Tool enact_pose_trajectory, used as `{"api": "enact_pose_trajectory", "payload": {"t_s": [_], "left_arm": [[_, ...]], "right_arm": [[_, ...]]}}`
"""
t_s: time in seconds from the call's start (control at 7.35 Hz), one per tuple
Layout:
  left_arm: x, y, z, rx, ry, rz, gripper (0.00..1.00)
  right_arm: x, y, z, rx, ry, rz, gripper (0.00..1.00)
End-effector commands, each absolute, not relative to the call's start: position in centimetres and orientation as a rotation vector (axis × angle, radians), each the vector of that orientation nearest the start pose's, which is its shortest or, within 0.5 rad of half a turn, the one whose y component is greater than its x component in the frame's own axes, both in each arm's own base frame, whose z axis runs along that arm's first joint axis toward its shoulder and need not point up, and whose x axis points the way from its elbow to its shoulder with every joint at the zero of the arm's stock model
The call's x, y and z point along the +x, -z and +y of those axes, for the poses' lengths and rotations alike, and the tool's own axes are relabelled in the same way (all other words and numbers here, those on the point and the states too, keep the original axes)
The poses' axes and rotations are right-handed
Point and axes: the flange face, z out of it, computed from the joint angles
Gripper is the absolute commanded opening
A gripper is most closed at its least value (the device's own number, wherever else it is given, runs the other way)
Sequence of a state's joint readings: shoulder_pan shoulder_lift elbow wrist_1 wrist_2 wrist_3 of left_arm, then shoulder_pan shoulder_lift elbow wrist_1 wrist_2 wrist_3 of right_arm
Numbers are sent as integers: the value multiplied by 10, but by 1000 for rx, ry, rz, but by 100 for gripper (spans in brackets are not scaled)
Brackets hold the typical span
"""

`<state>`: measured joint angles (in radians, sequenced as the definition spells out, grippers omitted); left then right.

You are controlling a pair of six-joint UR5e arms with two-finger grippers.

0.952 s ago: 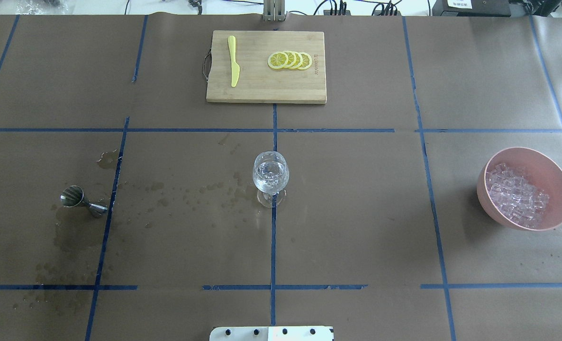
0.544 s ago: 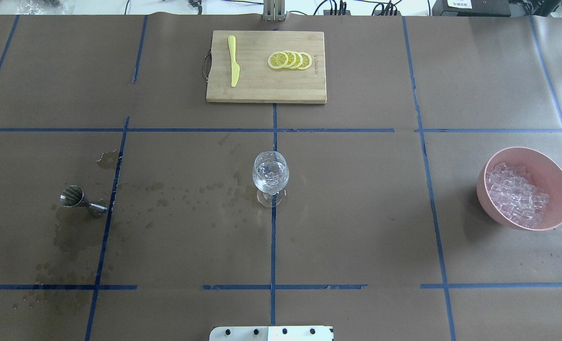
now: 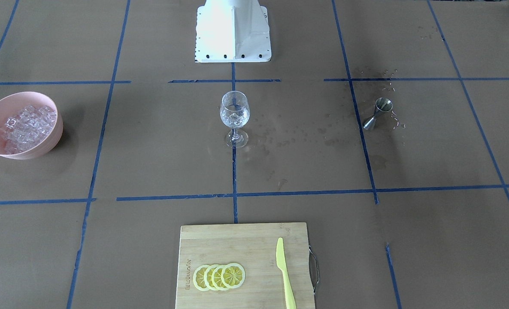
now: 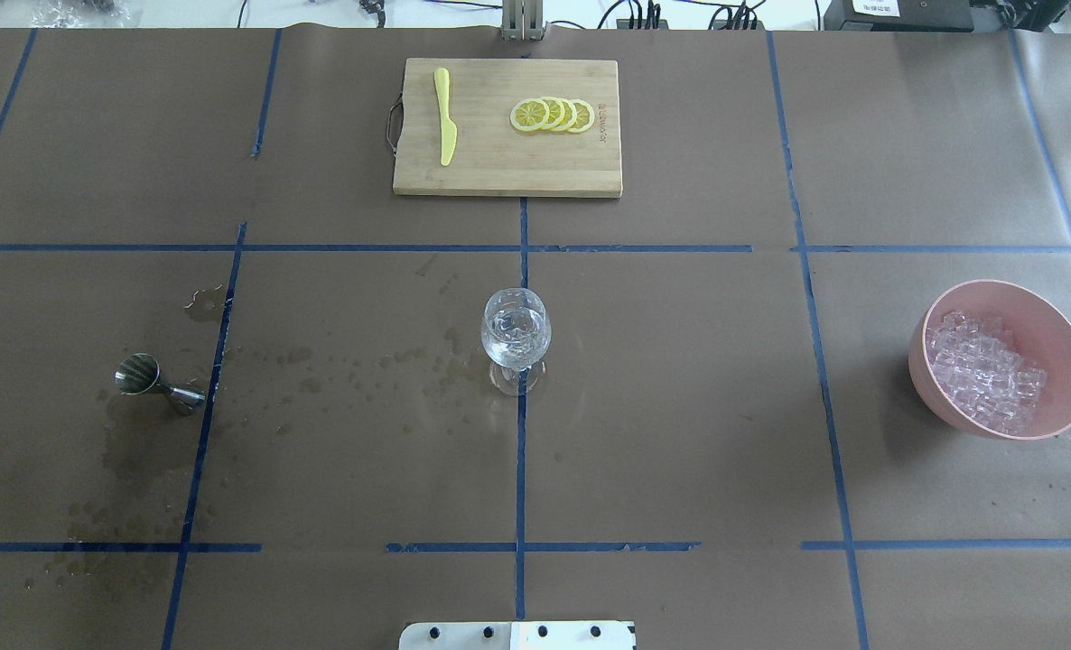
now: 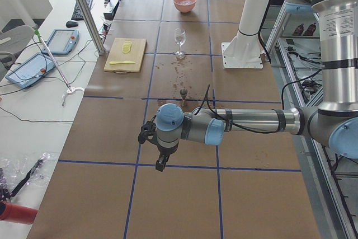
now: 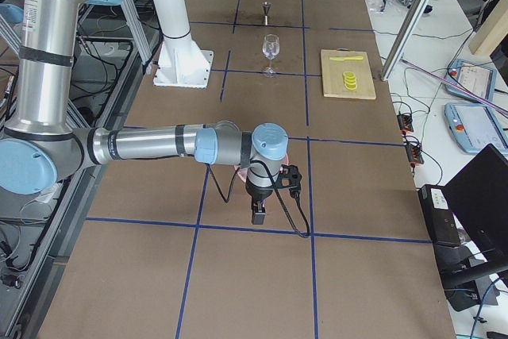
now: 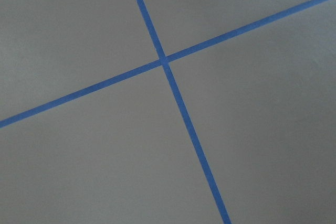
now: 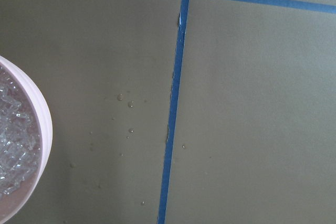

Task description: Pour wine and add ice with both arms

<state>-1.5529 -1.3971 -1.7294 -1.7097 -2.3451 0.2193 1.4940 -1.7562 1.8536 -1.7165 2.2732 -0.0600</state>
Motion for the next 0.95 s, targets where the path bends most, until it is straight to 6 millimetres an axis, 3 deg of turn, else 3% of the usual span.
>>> {"api": "enact_pose_trajectory", "payload": {"t_s": [0.0, 0.82], "left_arm": [[-60, -643, -423, 154, -251, 767, 100], [-61, -640, -427, 168, -255, 758, 100]], "right_arm": [[37, -629, -408, -6, 58, -719, 100], [38, -631, -406, 8, 38, -706, 100]]}}
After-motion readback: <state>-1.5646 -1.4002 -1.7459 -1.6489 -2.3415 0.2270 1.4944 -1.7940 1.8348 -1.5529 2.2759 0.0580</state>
